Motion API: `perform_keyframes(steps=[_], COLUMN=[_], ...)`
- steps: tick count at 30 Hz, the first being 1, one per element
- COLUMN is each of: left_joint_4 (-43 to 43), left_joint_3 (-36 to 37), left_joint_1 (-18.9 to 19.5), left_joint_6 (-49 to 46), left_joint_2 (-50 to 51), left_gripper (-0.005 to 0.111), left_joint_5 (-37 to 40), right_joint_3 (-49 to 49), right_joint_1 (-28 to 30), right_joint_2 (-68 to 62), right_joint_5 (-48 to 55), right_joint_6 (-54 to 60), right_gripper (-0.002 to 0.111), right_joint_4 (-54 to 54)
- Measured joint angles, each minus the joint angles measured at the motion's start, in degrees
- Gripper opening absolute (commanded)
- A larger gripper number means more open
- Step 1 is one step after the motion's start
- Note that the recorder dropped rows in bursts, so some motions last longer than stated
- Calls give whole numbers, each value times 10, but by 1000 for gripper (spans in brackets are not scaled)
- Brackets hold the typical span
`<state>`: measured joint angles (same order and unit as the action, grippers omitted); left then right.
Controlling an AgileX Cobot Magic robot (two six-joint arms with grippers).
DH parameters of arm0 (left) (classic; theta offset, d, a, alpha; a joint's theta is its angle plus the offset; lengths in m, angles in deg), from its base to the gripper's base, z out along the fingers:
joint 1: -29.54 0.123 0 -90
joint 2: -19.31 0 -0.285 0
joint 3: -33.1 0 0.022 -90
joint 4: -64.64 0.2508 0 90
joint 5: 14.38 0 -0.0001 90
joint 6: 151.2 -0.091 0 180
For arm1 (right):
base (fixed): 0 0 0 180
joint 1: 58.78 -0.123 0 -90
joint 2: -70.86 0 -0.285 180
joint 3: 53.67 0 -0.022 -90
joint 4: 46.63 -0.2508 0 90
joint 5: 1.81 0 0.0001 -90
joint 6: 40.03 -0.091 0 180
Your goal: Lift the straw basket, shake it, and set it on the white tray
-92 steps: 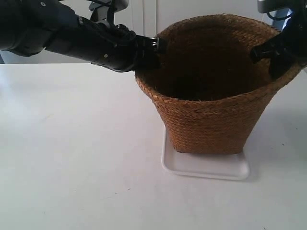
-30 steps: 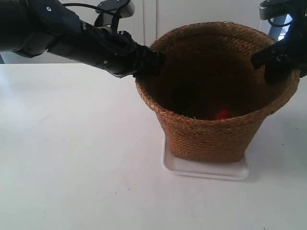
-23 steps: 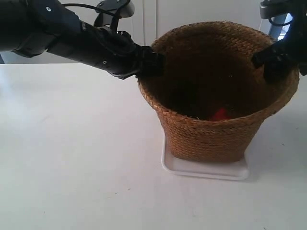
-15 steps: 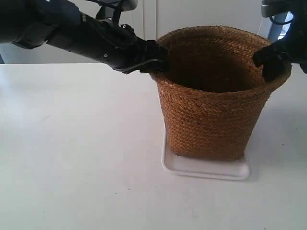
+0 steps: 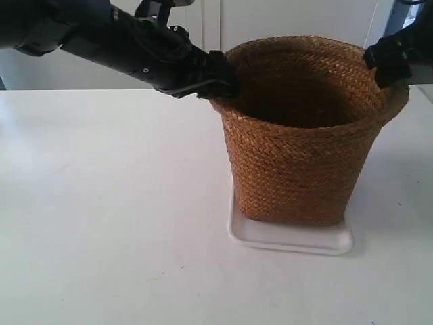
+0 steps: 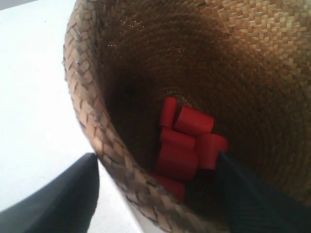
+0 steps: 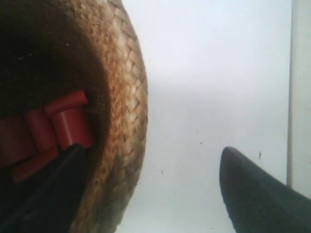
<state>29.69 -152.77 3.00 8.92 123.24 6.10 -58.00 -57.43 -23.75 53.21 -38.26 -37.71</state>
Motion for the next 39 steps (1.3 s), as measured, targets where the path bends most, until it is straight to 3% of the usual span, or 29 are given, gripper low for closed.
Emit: perform_keyframes(steps=[9,13,16,22,28,33,39], left_joint_4=[2,19,22,37,55,60,61], left_joint_3=[0,0,0,0,31,121,242], left_joint_1=[11,12,12,12,12,12,12], left_joint_6=[1,3,3,3,-1,-3,-4], left_joint_2=[-40,-71,-105,-187,-283,-382,-526], left_gripper=[71,65,50,0,0,0,0], left_joint_5=[3,7,13,79,150,134,105], right_joint_3=[0,0,0,0,24,107,252], right_joint_1=[0,0,0,0,1,1,1], right_joint_2=[45,75,104,166,255,345,479], right_joint_5=[-10,-18,-20,-27,-30,-61,-94], right_joint_6=[-9,-13,-6,22,81,144,155], right_gripper=[71,70,62,21,0,0,0], right_joint_4=[-5,-34,-66,-124,-238,-314,-327])
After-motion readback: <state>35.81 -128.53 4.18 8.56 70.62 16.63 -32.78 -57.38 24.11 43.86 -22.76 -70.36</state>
